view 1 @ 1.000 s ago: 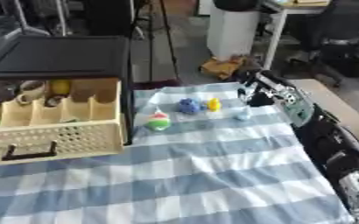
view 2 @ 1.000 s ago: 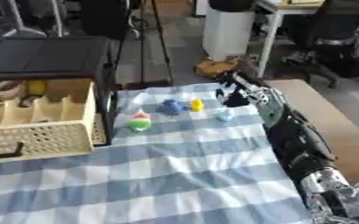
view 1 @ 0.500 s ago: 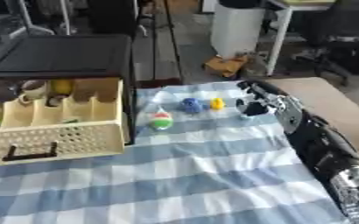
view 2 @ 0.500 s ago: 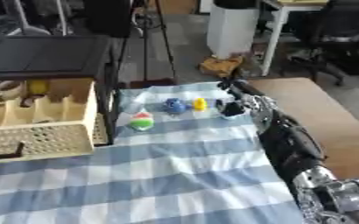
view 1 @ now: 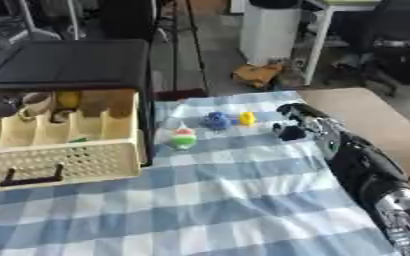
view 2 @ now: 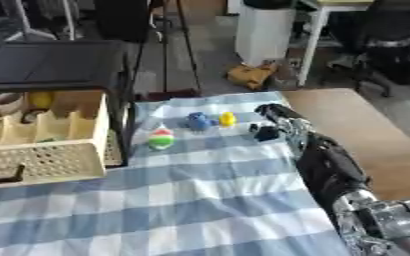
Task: Pick up objects from table and place into drawer.
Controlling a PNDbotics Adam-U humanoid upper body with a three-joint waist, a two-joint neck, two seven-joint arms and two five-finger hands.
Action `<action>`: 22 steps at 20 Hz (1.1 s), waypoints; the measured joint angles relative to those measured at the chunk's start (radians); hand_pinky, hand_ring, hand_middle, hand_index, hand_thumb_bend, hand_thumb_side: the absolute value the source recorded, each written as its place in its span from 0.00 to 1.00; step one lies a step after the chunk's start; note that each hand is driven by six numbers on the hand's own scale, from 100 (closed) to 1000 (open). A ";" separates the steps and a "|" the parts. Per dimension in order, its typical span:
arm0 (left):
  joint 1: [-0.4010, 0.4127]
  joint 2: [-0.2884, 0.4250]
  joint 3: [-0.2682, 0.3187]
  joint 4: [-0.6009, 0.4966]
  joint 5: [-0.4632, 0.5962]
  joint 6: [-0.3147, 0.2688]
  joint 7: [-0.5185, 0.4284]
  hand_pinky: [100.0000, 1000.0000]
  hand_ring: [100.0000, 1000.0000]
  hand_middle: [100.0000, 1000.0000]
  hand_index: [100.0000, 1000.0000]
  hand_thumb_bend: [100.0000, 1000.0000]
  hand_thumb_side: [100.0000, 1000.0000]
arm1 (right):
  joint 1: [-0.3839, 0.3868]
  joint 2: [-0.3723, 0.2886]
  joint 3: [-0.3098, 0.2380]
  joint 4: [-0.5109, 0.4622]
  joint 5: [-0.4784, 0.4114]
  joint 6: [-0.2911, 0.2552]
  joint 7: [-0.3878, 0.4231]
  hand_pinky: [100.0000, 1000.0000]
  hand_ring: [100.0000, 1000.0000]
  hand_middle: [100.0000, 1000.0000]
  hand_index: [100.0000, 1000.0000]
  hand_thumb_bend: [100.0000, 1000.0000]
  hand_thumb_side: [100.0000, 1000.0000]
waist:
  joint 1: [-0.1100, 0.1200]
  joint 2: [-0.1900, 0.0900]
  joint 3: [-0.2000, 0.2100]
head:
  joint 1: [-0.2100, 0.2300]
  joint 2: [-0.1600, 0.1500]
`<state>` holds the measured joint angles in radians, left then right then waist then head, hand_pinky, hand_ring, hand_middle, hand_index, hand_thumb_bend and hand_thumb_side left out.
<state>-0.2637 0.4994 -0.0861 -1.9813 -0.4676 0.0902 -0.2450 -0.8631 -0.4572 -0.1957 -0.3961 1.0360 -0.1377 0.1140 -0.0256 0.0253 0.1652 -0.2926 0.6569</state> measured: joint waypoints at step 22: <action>0.000 -0.007 -0.004 0.000 0.000 -0.007 -0.003 0.00 0.00 0.00 0.56 0.34 1.00 | -0.023 -0.024 0.036 0.076 0.050 0.019 -0.041 0.56 0.69 0.78 0.89 0.00 0.22 | 0.004 0.027 0.022 | -0.012 -0.014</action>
<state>-0.2634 0.4923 -0.0900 -1.9813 -0.4676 0.0832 -0.2482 -0.8863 -0.4808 -0.1598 -0.3198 1.0860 -0.1182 0.0729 -0.0216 0.0521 0.1867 -0.3048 0.6424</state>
